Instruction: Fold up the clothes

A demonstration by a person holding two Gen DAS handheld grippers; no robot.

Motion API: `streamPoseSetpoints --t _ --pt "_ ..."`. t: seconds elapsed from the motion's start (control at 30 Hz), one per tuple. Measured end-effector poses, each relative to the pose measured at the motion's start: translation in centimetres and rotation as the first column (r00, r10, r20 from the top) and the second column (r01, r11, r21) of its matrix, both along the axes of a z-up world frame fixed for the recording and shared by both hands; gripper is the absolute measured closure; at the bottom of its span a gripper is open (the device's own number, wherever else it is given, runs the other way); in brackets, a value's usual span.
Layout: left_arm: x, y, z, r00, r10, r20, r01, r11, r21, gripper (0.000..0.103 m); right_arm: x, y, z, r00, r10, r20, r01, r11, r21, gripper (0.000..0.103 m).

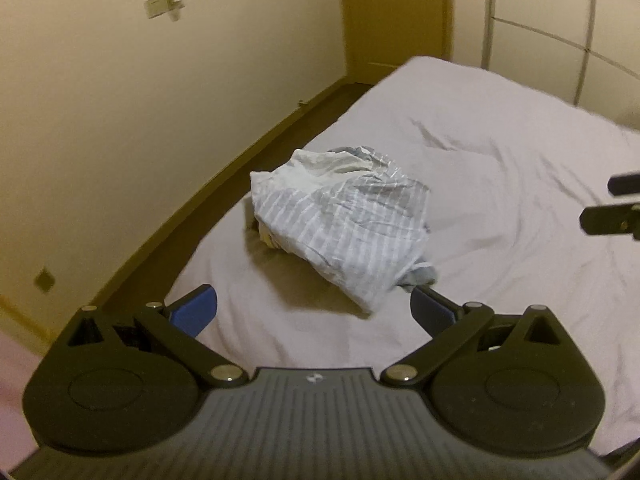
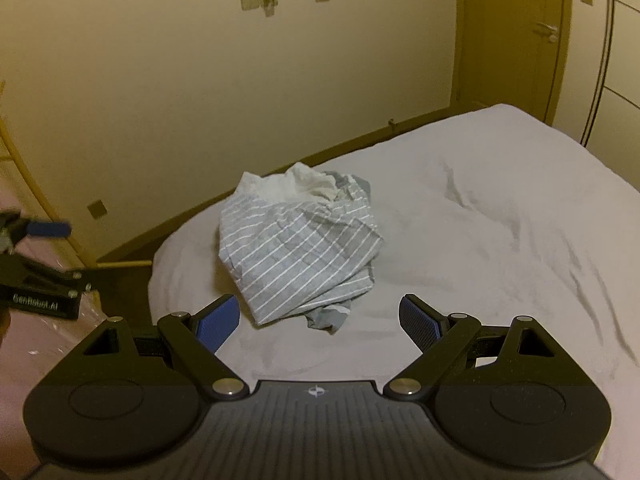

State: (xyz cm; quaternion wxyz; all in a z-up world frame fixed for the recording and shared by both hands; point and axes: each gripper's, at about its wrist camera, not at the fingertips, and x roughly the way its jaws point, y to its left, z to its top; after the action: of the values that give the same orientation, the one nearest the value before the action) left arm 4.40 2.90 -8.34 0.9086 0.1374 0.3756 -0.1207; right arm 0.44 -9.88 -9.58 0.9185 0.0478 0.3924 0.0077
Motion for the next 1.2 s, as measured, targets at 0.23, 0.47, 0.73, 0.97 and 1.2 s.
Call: streamPoseSetpoints --t 0.23,0.47,0.73,0.97,1.2 --pt "10.4 4.5 -5.6 0.975 -0.218 -0.045 0.219 0.976 0.002 0.011 9.1 6.1 -4.8 0.997 0.046 -0.060 -0.052 0.993 -0.108 0.020" --pt "20.4 7.1 -11.4 0.901 -0.419 -0.109 0.427 0.902 0.065 0.029 18.2 11.8 -11.5 0.970 0.135 -0.202 -0.166 0.975 -0.148 0.028" --pt "22.5 6.0 -17.5 0.626 -0.776 -0.079 0.747 0.567 0.347 0.020 23.6 16.6 -18.4 0.915 0.218 -0.339 -0.332 0.885 -0.327 0.029" --pt "25.0 4.2 -18.2 0.548 -0.833 -0.074 0.803 0.500 0.324 0.021 25.8 13.2 -16.5 0.934 0.115 -0.337 -0.187 0.964 -0.190 0.092" --pt "25.1 3.0 -15.6 0.564 -0.826 0.006 0.790 0.541 0.288 0.015 24.8 5.7 -9.8 0.972 -0.085 -0.219 0.112 0.987 0.116 0.093"
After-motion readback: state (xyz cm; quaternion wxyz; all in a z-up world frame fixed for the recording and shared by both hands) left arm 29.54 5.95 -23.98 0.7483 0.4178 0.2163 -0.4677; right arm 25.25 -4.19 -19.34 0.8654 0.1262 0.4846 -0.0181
